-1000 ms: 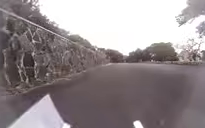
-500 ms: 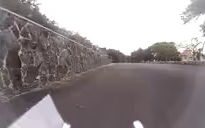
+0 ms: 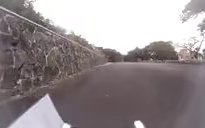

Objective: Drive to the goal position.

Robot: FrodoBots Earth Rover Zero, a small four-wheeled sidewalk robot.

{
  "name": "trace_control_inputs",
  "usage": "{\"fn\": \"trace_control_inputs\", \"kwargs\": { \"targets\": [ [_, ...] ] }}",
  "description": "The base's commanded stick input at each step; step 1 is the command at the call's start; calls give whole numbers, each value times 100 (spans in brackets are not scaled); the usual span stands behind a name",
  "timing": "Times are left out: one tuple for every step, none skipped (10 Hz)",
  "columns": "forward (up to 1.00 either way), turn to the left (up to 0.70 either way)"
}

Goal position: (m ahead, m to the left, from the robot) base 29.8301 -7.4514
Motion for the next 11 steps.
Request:
{"fn": "trace_control_inputs", "kwargs": {
  "targets": [
    [100, 0],
    [100, -16],
    [100, -32],
    [100, -36],
    [100, -36],
    [100, 0],
    [100, 0],
    [100, 0],
    [100, 0],
    [100, 0],
    [100, 0]
  ]
}}
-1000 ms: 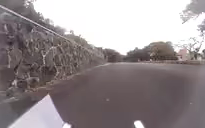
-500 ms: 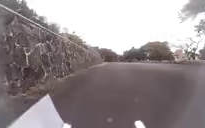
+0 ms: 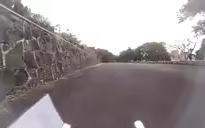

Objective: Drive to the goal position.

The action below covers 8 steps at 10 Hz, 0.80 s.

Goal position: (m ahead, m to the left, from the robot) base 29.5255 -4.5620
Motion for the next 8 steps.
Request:
{"fn": "trace_control_inputs", "kwargs": {
  "targets": [
    [100, 0],
    [100, 0],
    [100, 0],
    [100, 0],
    [100, -10],
    [100, -26],
    [100, -1],
    [100, -5]
  ]
}}
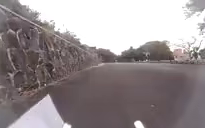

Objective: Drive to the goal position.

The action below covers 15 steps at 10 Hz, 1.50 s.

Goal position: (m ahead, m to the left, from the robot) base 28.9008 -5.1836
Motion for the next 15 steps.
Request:
{"fn": "trace_control_inputs", "kwargs": {
  "targets": [
    [100, -8],
    [100, -7],
    [100, -16],
    [100, -32],
    [100, -18],
    [100, -4],
    [100, -35],
    [100, -32],
    [100, -6],
    [100, -20],
    [100, -35],
    [100, 0],
    [100, 0],
    [100, -35],
    [100, -35]
  ]
}}
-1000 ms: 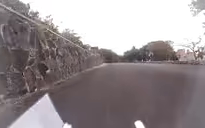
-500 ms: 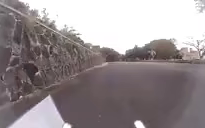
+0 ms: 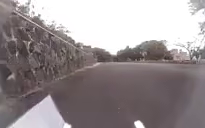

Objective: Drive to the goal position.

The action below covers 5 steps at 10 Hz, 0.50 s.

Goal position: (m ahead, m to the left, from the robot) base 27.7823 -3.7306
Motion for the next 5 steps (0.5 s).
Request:
{"fn": "trace_control_inputs", "kwargs": {
  "targets": [
    [100, -34],
    [100, -32],
    [100, -30],
    [100, -21],
    [100, -28]
  ]
}}
